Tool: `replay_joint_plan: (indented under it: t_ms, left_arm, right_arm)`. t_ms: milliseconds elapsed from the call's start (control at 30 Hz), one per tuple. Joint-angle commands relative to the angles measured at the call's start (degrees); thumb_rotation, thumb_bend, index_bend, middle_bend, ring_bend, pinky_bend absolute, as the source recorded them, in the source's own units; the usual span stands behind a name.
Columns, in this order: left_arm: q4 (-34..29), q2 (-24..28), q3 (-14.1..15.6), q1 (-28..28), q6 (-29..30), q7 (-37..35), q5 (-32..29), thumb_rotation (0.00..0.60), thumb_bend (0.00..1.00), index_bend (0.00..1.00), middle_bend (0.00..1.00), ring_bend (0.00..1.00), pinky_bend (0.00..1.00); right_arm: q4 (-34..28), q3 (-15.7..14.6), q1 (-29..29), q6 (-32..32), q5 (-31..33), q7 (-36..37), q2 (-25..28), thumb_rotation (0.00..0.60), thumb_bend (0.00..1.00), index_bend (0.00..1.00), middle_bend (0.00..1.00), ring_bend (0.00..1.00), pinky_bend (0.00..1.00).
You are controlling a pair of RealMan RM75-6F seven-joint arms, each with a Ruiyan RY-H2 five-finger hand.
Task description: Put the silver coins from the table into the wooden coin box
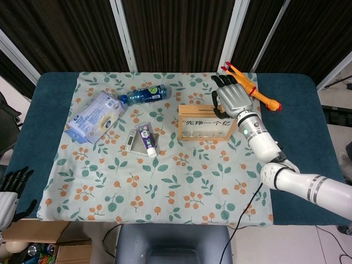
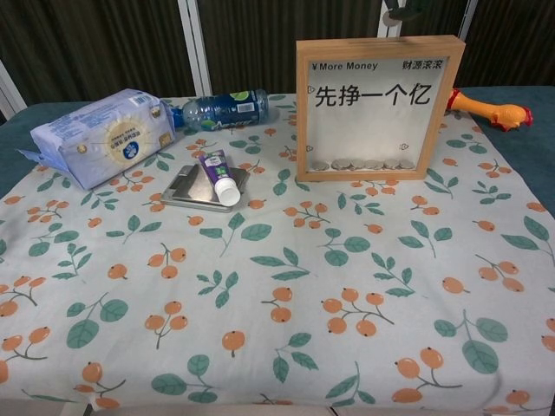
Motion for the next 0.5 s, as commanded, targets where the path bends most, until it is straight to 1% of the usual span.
replay_joint_plan:
  t_ms: [33,300,500]
  left_arm:
    - [0.02,-0.01,-0.02,-0.03,-0.18,-0.02,-0.12,0.600,0.36,0.00,0.00,0.00,0.00]
    - [-0.09,0.03,-0.13,-0.17,-0.58,0.19,-0.39,0.600,0.36,0.00,0.00,0.00,0.00]
    - [0.22,-0.24,-0.10,-0.29,-0.89,0.11,-0.45,0.600,0.36,0.00,0.00,0.00,0.00]
  right_arm:
    - [1.49,-1.60,1.19,-1.03,1.18,0.56,-0.24,0.600,0.57,0.75,0.16,0.00,0.00]
    - [3.46,-4.26,3.30,-1.68,1.60,2.41,-0.93,0.600,0.57,0.75,0.16,0.00,0.00]
    - [3.71,-5.54,4.19,-1.46,1.22,3.71,-1.08,0.600,0.57,0.75,0.16,0.00,0.00]
